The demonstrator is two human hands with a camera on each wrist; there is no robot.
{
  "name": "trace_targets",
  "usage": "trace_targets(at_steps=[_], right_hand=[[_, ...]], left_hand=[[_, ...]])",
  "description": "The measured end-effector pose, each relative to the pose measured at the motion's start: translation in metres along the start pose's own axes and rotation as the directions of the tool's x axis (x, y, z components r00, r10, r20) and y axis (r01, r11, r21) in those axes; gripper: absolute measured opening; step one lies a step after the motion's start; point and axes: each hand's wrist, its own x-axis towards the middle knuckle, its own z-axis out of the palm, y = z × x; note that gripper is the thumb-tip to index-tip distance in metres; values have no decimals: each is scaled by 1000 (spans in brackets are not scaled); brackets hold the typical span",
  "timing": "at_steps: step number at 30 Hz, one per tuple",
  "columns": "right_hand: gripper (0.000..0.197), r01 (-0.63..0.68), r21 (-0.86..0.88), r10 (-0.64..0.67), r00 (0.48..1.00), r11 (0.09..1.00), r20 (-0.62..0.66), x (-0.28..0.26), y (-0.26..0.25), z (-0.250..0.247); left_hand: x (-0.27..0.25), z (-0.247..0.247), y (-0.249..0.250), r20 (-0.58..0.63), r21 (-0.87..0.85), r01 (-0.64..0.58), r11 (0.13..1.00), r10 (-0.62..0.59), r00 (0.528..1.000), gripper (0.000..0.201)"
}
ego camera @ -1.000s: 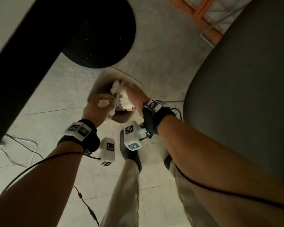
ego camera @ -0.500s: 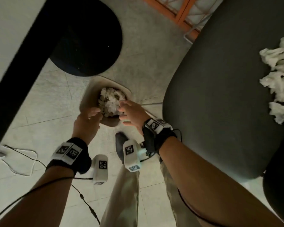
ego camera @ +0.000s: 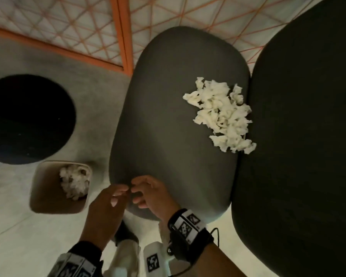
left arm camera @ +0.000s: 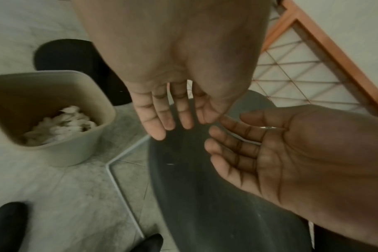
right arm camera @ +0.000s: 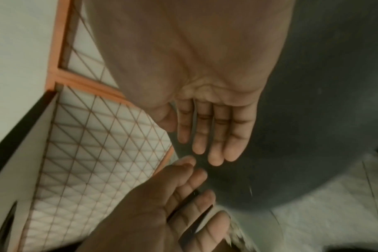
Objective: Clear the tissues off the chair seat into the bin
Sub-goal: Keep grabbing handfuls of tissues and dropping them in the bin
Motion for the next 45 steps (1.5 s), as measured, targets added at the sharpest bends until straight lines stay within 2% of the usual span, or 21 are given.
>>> trace_targets(at_steps=[3,8,11,16,21,23,26,29,32,34,36,39,42,45], right_hand=[[21,64,39,-59,991,997,-117,-4,-14,-42],[17,175,126,-133,949,976,-287,-12,-42,-111],[17,225,110,-169,912,968,-375,-13,-63,-146],[14,338,42,-265,803,940,-534,-2,-90,-189],[17,398,-82,-352,677,914,-647,19,-114,-216],[16,392,-147,-383,635,908,-671,26,-122,-224],[15,339,-283,-435,569,897,-698,38,-130,-236],[24,246,-386,-454,576,889,-679,51,-137,-242],[34,158,-436,-436,607,886,-665,61,-141,-242],[34,107,-482,-442,605,870,-663,66,-143,-242],[33,80,-511,-454,590,856,-668,69,-145,-243],[28,114,-487,-464,544,866,-699,70,-146,-242],[22,263,-390,-470,490,883,-734,68,-146,-241],[22,349,-192,-354,495,917,-794,64,-150,-240]], left_hand=[[13,24,40,59,131,-99,986,92,994,15],[39,54,113,106,211,-185,960,166,980,19],[57,68,153,133,236,-254,938,227,965,18],[92,92,213,163,304,-326,895,288,944,20],[124,111,259,179,446,-380,810,336,925,28],[137,117,273,162,464,-386,797,353,922,32],[158,125,286,168,565,-405,719,380,909,38],[180,129,291,212,648,-422,634,382,899,45],[201,129,293,327,696,-499,517,391,861,50],[212,128,294,391,708,-552,441,407,826,50],[221,125,296,413,708,-577,408,423,806,46],[229,120,296,405,649,-608,458,469,785,41],[229,112,295,323,483,-648,588,568,757,38],[224,101,294,195,335,-610,718,581,791,34]])
